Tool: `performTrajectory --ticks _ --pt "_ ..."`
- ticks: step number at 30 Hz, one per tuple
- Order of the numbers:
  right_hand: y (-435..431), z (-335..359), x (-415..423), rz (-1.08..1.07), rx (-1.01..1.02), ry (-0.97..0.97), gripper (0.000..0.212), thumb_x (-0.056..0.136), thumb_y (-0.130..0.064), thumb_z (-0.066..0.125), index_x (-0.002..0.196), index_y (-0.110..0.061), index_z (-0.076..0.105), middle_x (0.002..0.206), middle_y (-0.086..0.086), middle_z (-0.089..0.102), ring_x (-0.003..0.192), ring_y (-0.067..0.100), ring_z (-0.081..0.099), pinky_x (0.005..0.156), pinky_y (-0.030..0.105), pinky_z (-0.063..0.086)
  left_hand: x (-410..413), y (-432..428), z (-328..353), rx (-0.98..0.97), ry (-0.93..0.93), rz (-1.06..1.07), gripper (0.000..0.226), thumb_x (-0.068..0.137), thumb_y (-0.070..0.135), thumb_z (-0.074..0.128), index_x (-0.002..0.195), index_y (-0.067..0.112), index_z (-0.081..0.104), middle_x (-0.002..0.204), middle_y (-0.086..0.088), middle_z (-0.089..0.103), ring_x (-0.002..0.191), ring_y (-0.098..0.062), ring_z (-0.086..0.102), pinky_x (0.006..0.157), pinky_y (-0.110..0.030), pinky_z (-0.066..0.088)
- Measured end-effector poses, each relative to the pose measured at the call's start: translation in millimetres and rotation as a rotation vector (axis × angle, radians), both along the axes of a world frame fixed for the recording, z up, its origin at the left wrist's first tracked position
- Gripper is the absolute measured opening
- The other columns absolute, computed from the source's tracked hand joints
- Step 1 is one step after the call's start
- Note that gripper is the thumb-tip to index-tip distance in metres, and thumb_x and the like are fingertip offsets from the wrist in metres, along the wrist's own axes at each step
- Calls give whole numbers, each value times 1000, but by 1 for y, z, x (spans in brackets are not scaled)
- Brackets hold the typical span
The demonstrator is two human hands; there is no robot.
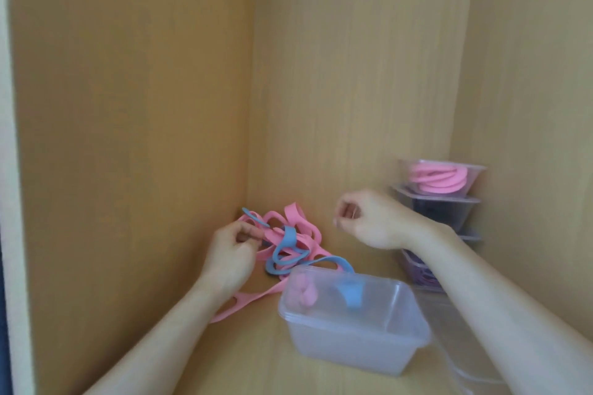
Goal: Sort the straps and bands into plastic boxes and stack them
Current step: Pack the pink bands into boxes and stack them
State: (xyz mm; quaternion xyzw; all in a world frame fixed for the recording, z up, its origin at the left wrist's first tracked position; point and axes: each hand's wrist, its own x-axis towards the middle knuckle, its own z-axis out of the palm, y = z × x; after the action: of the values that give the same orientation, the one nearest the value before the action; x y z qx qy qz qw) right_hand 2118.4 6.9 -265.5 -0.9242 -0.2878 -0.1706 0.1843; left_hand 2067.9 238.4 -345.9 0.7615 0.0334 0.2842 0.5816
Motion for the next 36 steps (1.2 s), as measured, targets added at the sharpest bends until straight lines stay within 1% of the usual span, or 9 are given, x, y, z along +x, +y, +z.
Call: performTrajectory --ticks 2,5,10,15,20,23,27,32,36 --pt "5 -10 2 -13 -238 297 16 93 -32 65 90 -18 72 81 -9 66 76 11 58 73 28 48 2 3 -3 97 33 44 28 88 -12 52 80 10 68 82 -2 69 81 -19 62 72 -25 45" --pt "8 -17 4 -1 -400 418 20 95 -33 63 87 -17 70 80 -4 63 74 12 55 72 28 49 6 6 -7 220 52 81 31 86 -10 53 77 15 68 83 1 69 81 -20 63 72 -27 47" --pt "10 -11 1 131 -317 474 12 93 -15 68 99 -6 74 85 3 67 75 18 61 76 37 56 6 7 -10 369 112 74 34 84 -7 52 78 21 70 87 3 72 87 -19 66 83 -35 53" --pt "19 -16 -1 223 -250 528 7 92 -16 71 86 -20 73 72 -6 65 63 8 58 61 22 51 3 5 -16 475 208 -38 28 86 0 55 82 22 70 91 5 72 91 -17 67 87 -32 54" --pt "11 -14 3 218 -81 552 11 96 -12 65 90 -8 73 75 1 70 68 12 65 66 28 52 1 7 -15 698 328 -290 7 85 26 66 87 24 72 90 10 72 91 -16 67 85 -35 56" --pt "4 -20 13 138 -34 515 11 96 -10 64 93 -3 72 74 3 71 66 12 66 64 27 52 0 10 -16 900 396 -228 9 83 22 62 86 22 71 89 6 70 88 -21 65 82 -38 58" --pt "-7 -28 21 46 -13 476 13 95 -10 64 86 -10 73 71 2 72 63 9 66 62 23 51 2 14 -18 1041 452 -91 20 79 23 53 92 22 67 97 5 67 89 -22 63 72 -34 54" --pt "-5 -33 23 30 11 416 18 94 -7 61 83 -13 74 65 -3 71 62 9 65 63 20 48 -2 9 -18 939 262 40 20 91 25 50 104 28 65 106 3 67 100 -28 62 68 -31 37" --pt "6 -29 18 76 79 404 19 94 -4 62 82 -13 74 70 -1 72 62 4 64 61 15 47 -1 7 -12 690 21 27 22 99 20 51 106 32 68 99 9 71 94 -20 64 68 -30 40"
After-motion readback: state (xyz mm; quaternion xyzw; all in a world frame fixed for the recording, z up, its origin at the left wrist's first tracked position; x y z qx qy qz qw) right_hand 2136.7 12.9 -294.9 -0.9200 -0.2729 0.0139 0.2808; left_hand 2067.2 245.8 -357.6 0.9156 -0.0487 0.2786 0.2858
